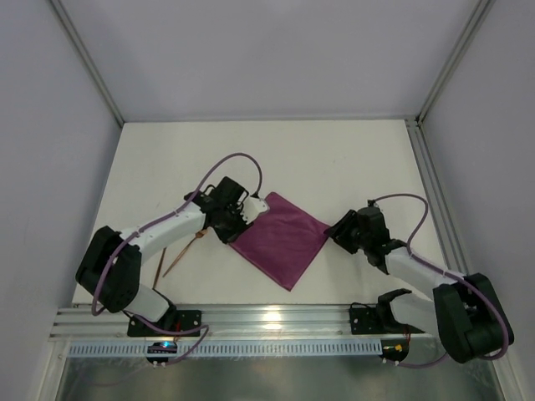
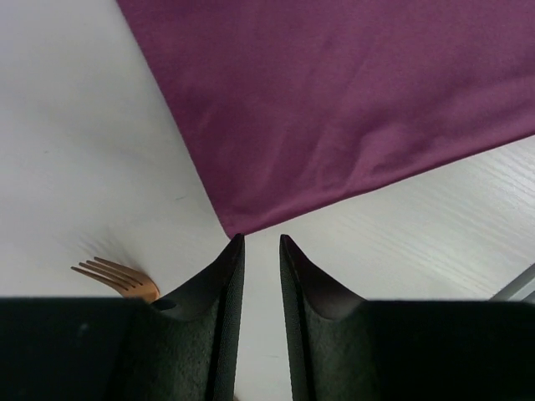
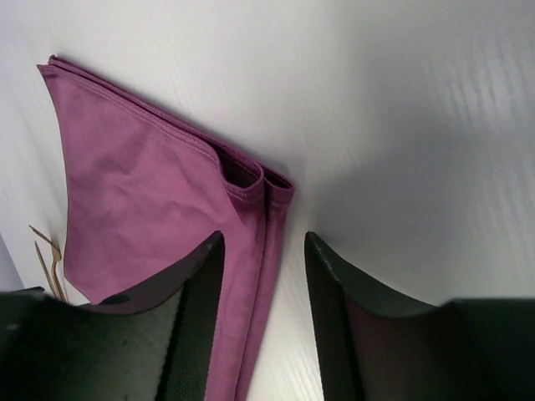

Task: Fold the napkin into a case and place the utensils inside
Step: Move the square-folded napkin to the center of the board, then pick up the top corner of the square-folded napkin from the center of the board.

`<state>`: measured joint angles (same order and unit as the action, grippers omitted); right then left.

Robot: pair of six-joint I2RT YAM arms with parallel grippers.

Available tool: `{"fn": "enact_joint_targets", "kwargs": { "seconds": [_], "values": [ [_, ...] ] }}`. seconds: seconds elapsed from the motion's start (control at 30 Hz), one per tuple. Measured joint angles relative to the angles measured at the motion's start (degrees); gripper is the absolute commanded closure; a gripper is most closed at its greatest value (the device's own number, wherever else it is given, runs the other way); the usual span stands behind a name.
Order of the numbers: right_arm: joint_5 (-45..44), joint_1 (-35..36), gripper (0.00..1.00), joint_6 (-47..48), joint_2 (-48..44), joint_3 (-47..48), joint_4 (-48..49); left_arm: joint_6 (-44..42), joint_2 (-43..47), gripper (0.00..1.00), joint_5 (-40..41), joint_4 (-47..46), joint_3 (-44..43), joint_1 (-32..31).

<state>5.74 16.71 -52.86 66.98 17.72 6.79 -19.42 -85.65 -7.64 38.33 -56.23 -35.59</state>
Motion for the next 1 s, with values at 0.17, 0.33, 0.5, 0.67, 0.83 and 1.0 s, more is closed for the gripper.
{"fn": "enact_joint_targets", "kwargs": {
  "seconds": [0.17,0.33,0.5,0.67,0.83,1.0],
  "values": [
    [-3.26,0.0,0.41,2.08,-12.55,0.61,-11.21,-0.76,0.07,0.75,-0.35,0.26,1.51,-2.51],
    [-4.04,0.0,0.52,8.68,-17.0,7.1,-18.86,-0.72,-0.98,0.76,1.44,-0.48,2.67,-2.69],
    [2.97,0.02,0.86,17.18,-4.61,18.67,-18.36,-0.57,-2.6,0.76,2.89,-2.14,2.69,-2.64],
    [9.29,0.42,0.97,19.8,5.38,19.52,-14.75,-0.61,-2.62,0.77,3.87,-3.32,3.21,-2.64],
    [9.18,0.55,0.97,19.28,9.81,14.99,-14.03,-0.87,-5.51,0.77,5.03,-4.48,4.0,-2.64],
    [8.04,-0.02,0.97,18.05,11.37,12.48,-13.31,-1.97,-6.19,0.77,5.46,-4.96,4.33,-2.69]
  ]
}}
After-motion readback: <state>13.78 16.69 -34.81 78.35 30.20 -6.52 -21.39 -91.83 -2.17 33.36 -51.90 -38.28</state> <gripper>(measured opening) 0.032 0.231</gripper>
